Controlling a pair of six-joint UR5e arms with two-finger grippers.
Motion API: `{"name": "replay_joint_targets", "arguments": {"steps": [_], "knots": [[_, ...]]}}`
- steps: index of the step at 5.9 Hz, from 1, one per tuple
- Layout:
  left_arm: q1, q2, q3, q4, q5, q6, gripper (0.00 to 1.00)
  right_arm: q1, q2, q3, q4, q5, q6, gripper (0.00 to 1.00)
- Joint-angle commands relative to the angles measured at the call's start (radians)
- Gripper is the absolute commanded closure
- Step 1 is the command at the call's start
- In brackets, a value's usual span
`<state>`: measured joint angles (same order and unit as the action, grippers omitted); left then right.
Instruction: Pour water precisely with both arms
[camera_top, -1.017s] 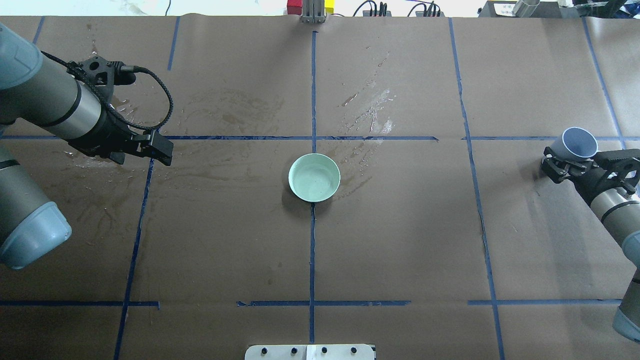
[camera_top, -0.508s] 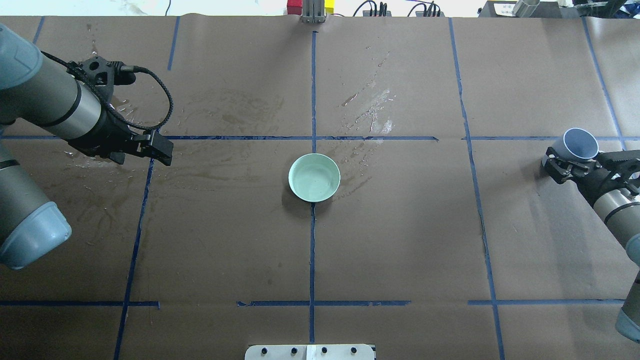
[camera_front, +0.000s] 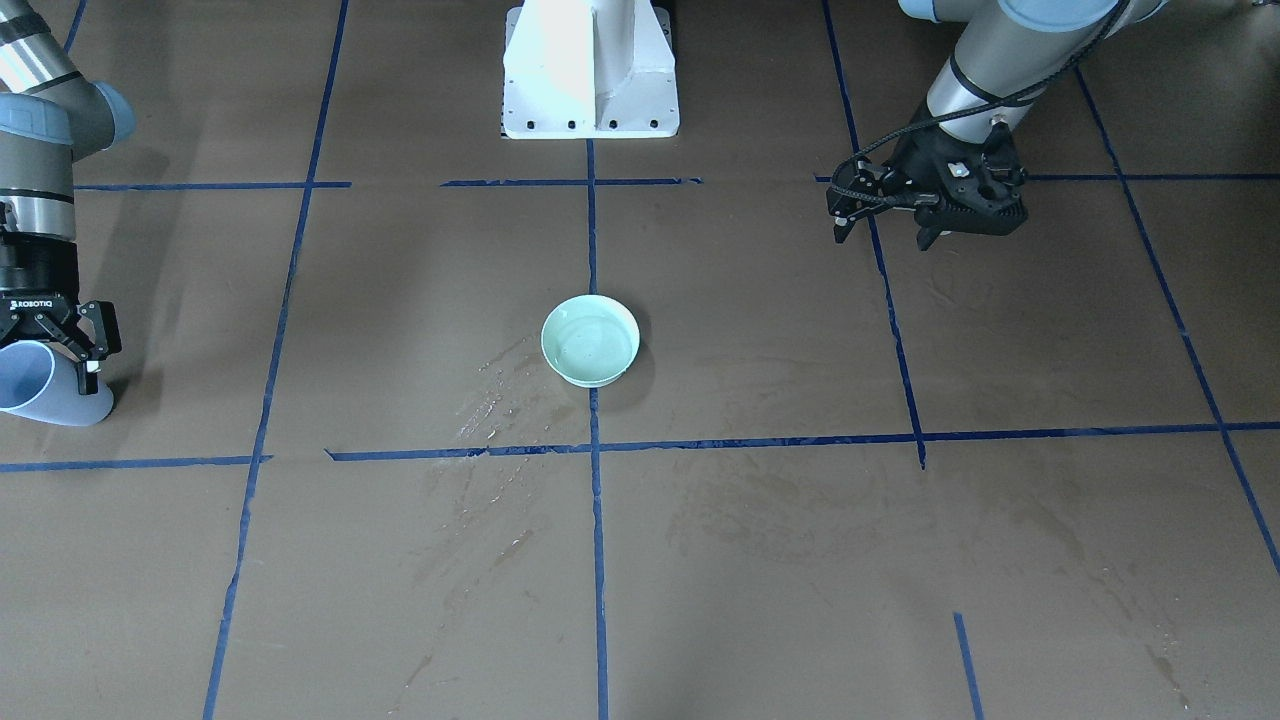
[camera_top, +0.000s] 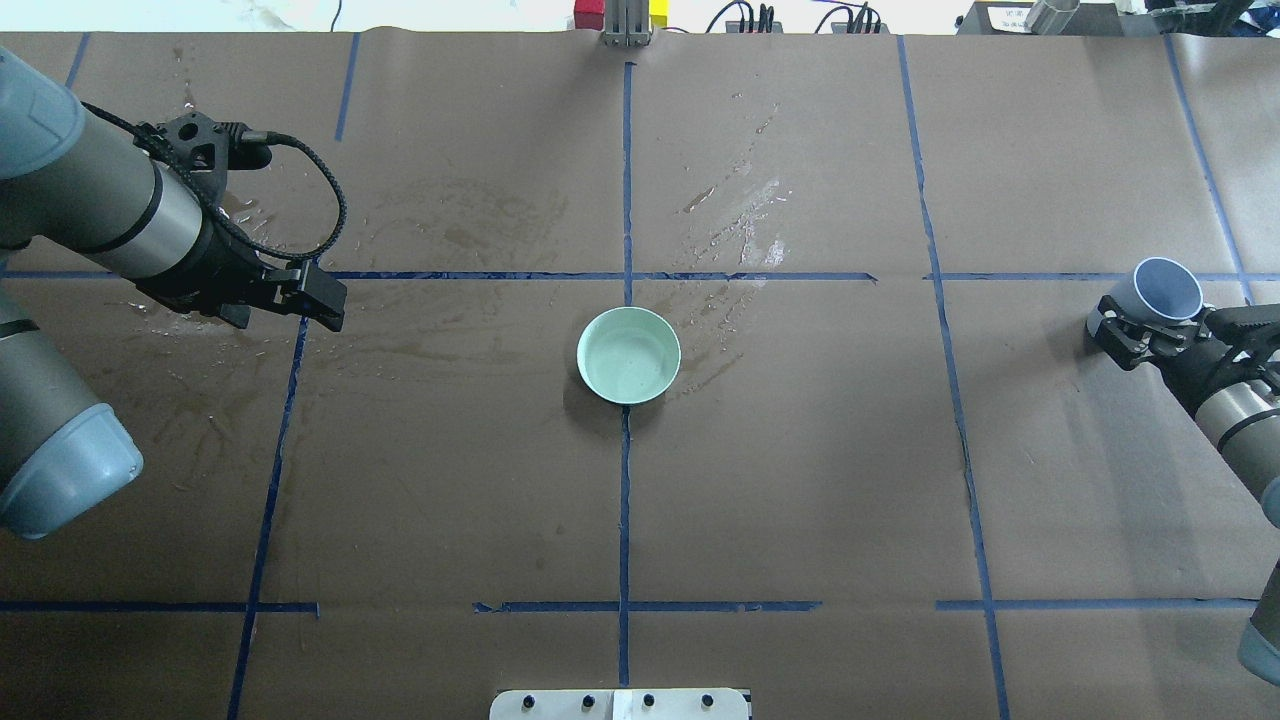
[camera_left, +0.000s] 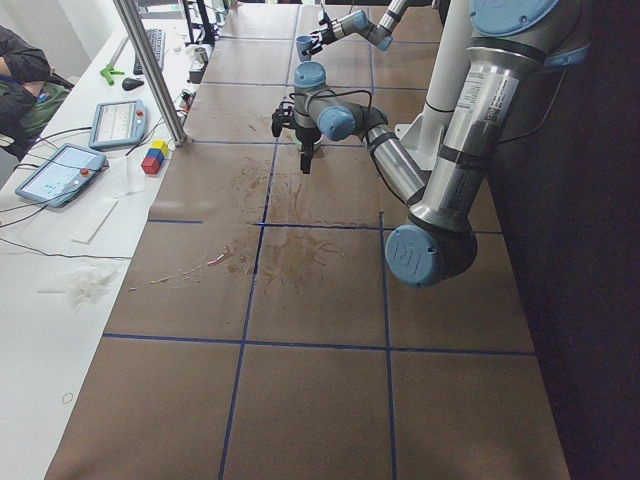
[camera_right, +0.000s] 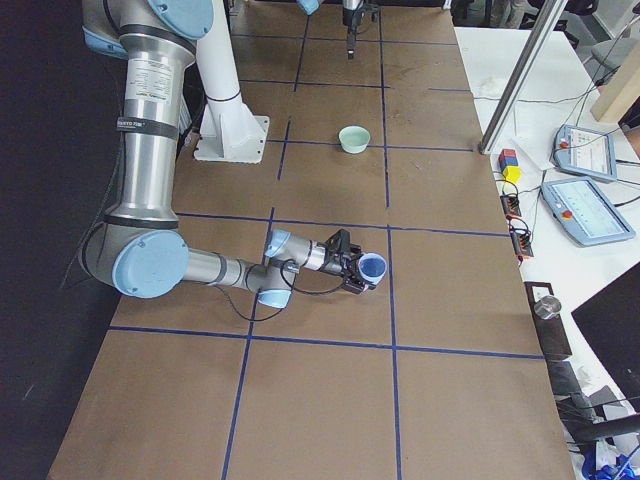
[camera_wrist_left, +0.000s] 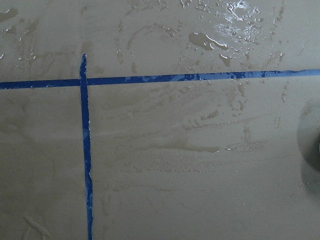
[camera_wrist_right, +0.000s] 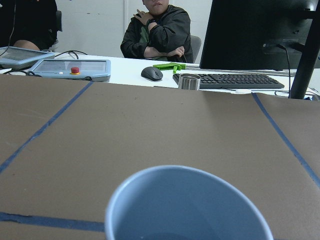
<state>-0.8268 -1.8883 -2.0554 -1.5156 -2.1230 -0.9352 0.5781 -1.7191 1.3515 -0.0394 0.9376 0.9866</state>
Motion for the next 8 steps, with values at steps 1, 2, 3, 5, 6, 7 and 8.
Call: {"name": "replay_joint_targets", "arguments": {"steps": [1, 2, 3, 5, 6, 7, 8], "knots": [[0.0, 0.0, 0.0, 0.0, 0.0, 0.001, 0.0, -0.006, -0.02, 0.001, 0.048, 0.001, 0.001, 0.01], [0.0, 0.002, 0.001, 0.0, 0.0, 0.001, 0.0, -0.012, -0.029, 0.001, 0.064, 0.001, 0.001, 0.01], [0.0, 0.0, 0.001, 0.0, 0.0, 0.001, 0.0, -0.02, -0.036, 0.001, 0.07, 0.001, 0.003, 0.01], [0.0, 0.002, 0.001, 0.0, 0.0, 0.001, 0.0, -0.044, -0.045, 0.001, 0.102, 0.001, 0.003, 0.0], [0.0, 0.002, 0.001, 0.0, 0.0, 0.001, 0.0, -0.061, -0.065, 0.001, 0.136, 0.001, 0.003, 0.01], [0.0, 0.002, 0.001, 0.0, 0.0, 0.001, 0.0, -0.073, -0.082, 0.001, 0.165, 0.001, 0.003, 0.0], [0.0, 0.002, 0.001, 0.0, 0.0, 0.001, 0.0, -0.089, -0.089, 0.001, 0.167, 0.001, 0.004, 0.0]]}}
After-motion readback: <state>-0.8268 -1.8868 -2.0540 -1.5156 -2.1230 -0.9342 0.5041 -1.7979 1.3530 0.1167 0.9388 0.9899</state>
